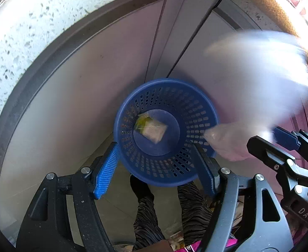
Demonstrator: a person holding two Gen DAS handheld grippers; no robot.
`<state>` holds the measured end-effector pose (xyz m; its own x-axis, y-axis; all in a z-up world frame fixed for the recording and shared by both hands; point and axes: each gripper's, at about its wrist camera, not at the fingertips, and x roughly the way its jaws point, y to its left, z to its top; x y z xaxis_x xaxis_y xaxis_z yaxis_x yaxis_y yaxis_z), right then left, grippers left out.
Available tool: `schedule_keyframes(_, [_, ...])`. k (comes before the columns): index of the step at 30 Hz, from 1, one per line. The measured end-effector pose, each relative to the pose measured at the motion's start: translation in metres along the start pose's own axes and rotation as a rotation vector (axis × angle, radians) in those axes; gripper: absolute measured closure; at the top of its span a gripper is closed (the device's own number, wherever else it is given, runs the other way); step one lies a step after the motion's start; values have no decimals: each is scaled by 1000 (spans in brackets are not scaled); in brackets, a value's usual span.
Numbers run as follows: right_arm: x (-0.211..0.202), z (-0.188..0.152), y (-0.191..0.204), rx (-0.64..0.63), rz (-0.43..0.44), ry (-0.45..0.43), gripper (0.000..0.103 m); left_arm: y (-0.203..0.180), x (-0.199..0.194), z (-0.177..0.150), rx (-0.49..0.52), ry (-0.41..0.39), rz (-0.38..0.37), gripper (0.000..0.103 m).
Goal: Collect trash
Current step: 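Open the left tool dropping the carton while the right tool drops the bag into the basket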
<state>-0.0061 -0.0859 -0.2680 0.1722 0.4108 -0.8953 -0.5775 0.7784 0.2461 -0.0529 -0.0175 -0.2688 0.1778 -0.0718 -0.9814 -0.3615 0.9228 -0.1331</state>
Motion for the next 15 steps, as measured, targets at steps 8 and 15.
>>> schedule_keyframes(8, [-9, 3, 2, -1, 16, -16, 65, 6, -5, 2, -3, -18, -6, 31])
schedule_keyframes(15, [-37, -4, -4, -14, 37, -42, 65, 14, -26, 8, -9, -52, -22, 31])
